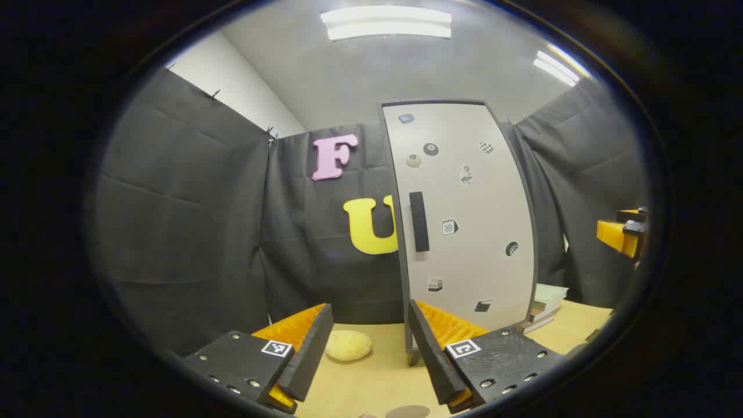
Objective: Open the cabinet door with the right hand, grasp the bottle in the cabinet with the left hand and place it on the coaster, then close the cabinet door with the right hand.
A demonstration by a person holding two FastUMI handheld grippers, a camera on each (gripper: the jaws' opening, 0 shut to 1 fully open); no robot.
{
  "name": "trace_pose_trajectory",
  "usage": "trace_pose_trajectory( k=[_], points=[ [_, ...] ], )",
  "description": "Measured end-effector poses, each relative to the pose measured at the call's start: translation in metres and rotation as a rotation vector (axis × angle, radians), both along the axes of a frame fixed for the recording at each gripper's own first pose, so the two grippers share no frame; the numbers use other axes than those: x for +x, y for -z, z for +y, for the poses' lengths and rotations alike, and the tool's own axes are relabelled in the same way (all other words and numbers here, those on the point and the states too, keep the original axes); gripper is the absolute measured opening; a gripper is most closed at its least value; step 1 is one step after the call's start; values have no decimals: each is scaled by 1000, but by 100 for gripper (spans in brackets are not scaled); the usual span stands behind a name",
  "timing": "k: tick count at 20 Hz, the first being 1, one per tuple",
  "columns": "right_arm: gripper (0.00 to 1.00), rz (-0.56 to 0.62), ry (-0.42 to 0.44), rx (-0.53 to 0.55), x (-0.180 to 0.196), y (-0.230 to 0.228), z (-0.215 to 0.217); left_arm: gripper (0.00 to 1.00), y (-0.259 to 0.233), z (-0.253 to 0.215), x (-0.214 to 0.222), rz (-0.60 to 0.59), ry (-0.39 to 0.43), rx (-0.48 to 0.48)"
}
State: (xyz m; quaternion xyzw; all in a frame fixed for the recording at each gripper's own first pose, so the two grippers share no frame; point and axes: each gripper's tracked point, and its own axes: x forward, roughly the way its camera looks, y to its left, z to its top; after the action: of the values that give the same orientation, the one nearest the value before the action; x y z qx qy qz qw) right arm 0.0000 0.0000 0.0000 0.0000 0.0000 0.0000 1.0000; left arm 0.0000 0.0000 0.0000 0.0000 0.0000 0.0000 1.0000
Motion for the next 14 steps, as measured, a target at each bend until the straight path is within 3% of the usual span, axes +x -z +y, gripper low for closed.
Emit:
trace_pose_trajectory(
  k=[4, 6, 14],
  points=[
    [96, 4, -15, -4, 1, 1, 5, 83, -2, 2, -6, -2, -12, 12],
    [96, 13, -25, -2, 2, 3, 8, 78, -1, 4, -9, -1, -20, 13],
    [98, 11, -80, 19, 12, -6, 37, 78, -9, 29, -22, -20, -68, 36]
  ],
)
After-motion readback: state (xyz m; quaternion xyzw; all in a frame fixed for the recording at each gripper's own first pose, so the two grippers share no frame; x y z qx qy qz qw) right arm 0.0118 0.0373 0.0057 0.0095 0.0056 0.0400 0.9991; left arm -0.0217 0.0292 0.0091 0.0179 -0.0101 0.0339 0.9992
